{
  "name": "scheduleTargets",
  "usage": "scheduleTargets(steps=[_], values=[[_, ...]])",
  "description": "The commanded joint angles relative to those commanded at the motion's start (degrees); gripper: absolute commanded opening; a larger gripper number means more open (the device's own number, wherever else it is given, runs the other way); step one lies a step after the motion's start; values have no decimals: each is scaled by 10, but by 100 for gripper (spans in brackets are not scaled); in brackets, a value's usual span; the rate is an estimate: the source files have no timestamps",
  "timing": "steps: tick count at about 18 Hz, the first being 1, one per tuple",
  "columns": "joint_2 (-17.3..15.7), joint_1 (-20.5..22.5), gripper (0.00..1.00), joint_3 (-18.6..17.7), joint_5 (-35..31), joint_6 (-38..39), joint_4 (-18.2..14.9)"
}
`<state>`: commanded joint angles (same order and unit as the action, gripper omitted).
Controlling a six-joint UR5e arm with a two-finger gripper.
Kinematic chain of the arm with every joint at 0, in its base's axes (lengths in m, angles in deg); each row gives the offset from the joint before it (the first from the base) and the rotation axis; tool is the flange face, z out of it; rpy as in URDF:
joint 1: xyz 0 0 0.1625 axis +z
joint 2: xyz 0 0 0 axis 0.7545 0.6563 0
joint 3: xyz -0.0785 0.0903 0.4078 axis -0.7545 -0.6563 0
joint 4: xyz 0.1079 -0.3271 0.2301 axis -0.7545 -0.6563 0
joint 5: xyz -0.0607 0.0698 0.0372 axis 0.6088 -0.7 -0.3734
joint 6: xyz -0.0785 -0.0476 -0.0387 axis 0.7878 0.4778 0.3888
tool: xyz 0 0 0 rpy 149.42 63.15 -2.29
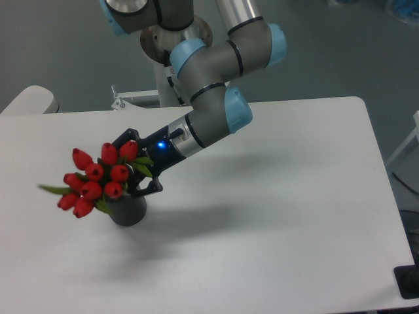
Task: Pick up the flowers from the vase
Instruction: 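Close the gripper around the tulip stems at the vase rim, then lift the gripped tulips up out of the grey vase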
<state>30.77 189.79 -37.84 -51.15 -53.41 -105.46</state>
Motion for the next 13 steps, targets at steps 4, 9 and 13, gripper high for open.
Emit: scheduleTargets(steps=[4, 9, 13], values=[[-15, 1, 18, -5, 2, 4, -2], [-34, 7, 17, -5, 39, 10, -3], [-47, 11, 17, -4, 69, 12, -4]])
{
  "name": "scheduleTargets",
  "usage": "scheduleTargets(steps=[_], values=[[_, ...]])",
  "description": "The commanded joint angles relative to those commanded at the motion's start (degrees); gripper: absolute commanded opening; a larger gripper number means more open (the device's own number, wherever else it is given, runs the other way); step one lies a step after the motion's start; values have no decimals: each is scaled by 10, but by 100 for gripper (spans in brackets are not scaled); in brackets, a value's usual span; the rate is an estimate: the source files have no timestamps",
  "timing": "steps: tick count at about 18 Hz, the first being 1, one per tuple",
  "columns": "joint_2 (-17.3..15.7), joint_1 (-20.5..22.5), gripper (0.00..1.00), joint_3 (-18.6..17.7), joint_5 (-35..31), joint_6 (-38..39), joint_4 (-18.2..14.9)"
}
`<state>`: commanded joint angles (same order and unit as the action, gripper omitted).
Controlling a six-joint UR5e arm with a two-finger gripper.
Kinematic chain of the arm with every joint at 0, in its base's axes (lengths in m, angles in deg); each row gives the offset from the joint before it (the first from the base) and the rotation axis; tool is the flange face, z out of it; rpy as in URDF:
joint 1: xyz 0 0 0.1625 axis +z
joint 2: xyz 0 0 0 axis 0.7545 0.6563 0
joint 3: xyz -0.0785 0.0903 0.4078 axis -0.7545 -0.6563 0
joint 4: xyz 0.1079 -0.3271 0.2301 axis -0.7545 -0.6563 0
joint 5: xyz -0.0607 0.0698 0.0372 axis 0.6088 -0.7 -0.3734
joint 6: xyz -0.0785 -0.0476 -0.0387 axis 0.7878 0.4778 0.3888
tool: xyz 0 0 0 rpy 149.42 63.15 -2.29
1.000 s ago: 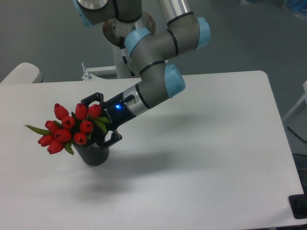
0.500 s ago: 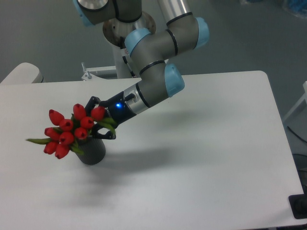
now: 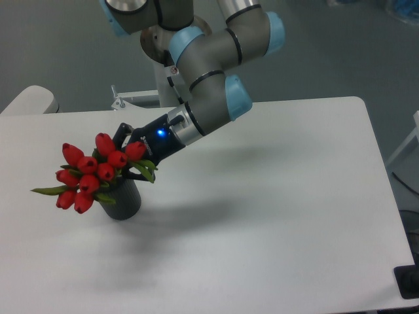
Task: Pick up the flowers from the vase
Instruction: 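Lift the gripped tulips up out of the grey vase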
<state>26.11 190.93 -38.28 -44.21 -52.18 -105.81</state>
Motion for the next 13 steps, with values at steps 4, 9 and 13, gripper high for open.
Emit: scheduleTargets(steps=[4, 9, 13], values=[[-9, 10, 17, 9, 26, 29, 0], [-27, 23, 17, 24, 33, 80, 0], [-28, 33, 17, 51, 50, 137, 0]])
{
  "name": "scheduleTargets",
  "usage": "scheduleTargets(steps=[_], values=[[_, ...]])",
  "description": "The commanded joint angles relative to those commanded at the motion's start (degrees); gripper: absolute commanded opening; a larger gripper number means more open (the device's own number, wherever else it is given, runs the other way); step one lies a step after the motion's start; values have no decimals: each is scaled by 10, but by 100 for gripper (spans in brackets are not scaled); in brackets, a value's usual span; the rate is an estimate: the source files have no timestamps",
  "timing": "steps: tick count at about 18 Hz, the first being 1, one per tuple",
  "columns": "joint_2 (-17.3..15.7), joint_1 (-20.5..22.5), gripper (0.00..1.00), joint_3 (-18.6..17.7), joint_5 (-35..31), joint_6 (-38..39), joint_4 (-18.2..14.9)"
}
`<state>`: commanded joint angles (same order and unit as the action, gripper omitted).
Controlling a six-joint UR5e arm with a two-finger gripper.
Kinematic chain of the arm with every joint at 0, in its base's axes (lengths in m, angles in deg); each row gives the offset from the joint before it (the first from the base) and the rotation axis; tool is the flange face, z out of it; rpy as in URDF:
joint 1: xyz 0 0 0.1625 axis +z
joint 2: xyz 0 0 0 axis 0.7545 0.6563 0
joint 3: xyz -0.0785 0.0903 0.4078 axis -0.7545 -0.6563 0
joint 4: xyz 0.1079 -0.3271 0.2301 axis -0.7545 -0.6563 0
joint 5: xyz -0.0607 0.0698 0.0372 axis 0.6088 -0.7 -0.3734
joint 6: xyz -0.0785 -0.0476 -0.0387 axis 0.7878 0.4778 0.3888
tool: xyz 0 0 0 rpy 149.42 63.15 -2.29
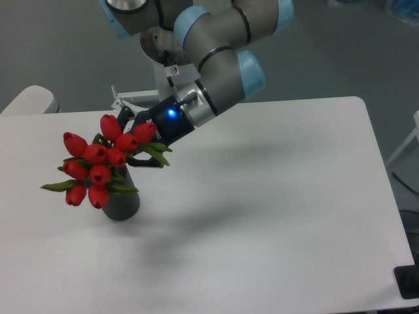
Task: Pick up the flowers from the vase
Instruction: 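Lift the gripped tulips up out of the grey vase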
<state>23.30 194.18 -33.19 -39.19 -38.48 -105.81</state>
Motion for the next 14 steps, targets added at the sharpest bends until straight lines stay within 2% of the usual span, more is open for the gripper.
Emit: scheduleTargets(steps=[6, 12, 14], values=[[1, 23, 17, 44, 19, 84, 0], [15, 54, 17, 106, 19, 110, 2], [30, 67, 17, 129, 18, 103, 3]])
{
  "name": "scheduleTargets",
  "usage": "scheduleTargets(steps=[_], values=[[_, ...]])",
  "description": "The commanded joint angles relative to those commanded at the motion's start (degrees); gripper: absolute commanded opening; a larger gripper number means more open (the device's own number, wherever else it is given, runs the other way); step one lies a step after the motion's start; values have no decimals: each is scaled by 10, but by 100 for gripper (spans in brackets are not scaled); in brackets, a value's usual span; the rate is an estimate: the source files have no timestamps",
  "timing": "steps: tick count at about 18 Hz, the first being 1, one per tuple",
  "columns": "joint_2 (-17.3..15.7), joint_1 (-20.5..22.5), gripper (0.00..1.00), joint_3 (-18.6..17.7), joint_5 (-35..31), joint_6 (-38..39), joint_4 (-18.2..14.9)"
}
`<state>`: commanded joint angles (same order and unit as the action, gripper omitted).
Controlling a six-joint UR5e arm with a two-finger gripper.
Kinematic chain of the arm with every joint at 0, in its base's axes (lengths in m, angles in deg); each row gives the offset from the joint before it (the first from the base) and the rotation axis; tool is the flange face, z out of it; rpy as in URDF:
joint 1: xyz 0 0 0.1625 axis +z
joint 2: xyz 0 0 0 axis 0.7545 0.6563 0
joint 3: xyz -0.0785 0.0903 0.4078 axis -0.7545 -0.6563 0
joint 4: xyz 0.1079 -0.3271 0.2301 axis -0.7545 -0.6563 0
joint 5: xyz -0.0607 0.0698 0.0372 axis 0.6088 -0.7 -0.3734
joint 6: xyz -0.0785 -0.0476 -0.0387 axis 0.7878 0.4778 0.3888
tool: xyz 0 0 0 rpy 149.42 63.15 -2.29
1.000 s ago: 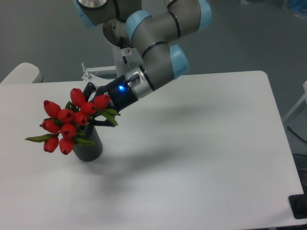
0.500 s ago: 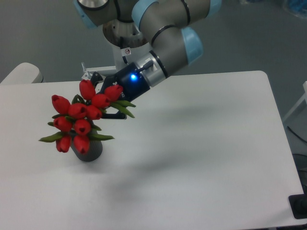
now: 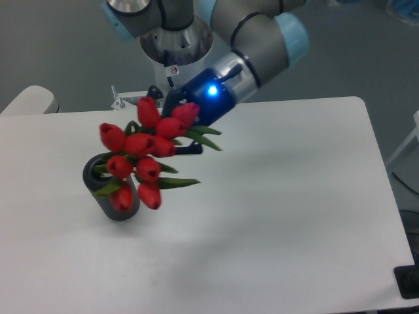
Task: Pick up the flowers from the vase
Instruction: 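Lift the gripped tulips up out of the grey vase, then carry the tulip bunch away from the vase and lower it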
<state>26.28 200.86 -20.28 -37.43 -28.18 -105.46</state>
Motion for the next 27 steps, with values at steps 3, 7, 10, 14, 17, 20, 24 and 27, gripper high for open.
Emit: scheduleTargets(steps=[3, 7, 10, 14, 17, 20, 24, 27], values=[[26, 16, 17, 26, -4, -8, 42], [50, 38, 17, 41, -14, -7, 98], [73, 45, 17, 75, -96, -11, 100], [96, 38, 10, 103, -203, -13, 104], [107, 11, 9, 104, -332, -61, 103], [124, 0, 9, 121, -418, -67, 98], [176, -11, 9, 162, -513, -68, 87], [189, -32, 9, 177, -578, -68, 55]])
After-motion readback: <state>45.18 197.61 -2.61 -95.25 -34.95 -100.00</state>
